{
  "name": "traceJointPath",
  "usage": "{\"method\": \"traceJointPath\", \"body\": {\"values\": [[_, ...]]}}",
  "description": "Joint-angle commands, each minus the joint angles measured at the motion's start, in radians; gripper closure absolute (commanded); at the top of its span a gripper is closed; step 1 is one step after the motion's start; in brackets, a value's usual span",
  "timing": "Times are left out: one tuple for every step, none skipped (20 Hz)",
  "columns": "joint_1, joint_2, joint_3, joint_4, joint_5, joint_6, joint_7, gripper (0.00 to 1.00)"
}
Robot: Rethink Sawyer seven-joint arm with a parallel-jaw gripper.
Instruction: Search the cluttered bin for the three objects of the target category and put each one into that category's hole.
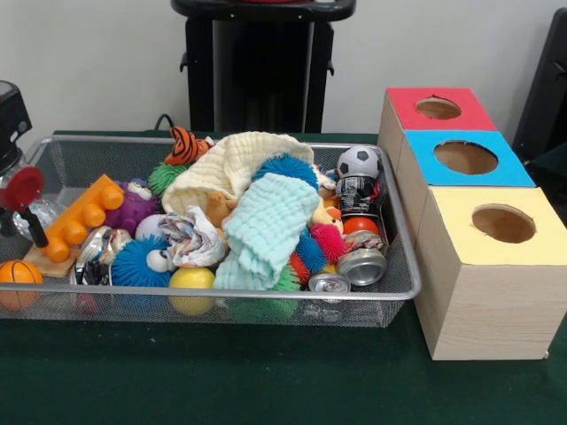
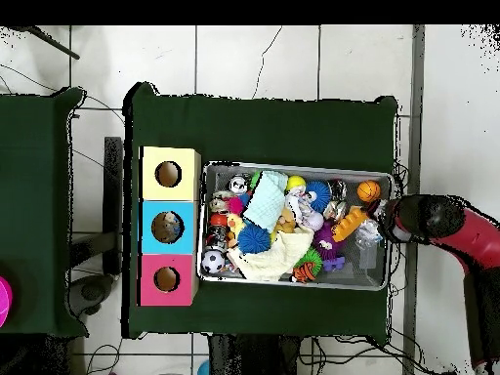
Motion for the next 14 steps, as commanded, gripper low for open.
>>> {"method": "traceJointPath", "body": {"values": [[-0.068, 0.084, 0.014, 0.038, -0.144, 0.033, -0.406, 0.00], [-0.072, 0.080, 0.015, 0.048, -0.145, 0.033, -0.412, 0.00], [-0.076, 0.074, 0.018, 0.059, -0.146, 0.036, -0.422, 0.00], [-0.081, 0.069, 0.020, 0.070, -0.146, 0.039, -0.432, 0.00], [-0.086, 0.066, 0.022, 0.076, -0.147, 0.044, -0.443, 0.00], [-0.091, 0.062, 0.026, 0.085, -0.150, 0.048, -0.458, 0.00], [-0.094, 0.062, 0.030, 0.086, -0.150, 0.057, -0.469, 0.00], [-0.098, 0.056, 0.033, 0.096, -0.152, 0.061, -0.480, 0.00], [-0.103, 0.048, 0.036, 0.108, -0.153, 0.065, -0.491, 0.00], [-0.107, 0.040, 0.039, 0.119, -0.153, 0.068, -0.501, 0.00], [-0.110, 0.036, 0.042, 0.125, -0.153, 0.079, -0.515, 0.00], [-0.112, 0.029, 0.046, 0.131, -0.153, 0.086, -0.530, 0.00], [-0.114, 0.027, 0.052, 0.132, -0.156, 0.091, -0.551, 0.00], [-0.115, 0.033, 0.057, 0.123, -0.155, 0.107, -0.571, 0.00]]}}
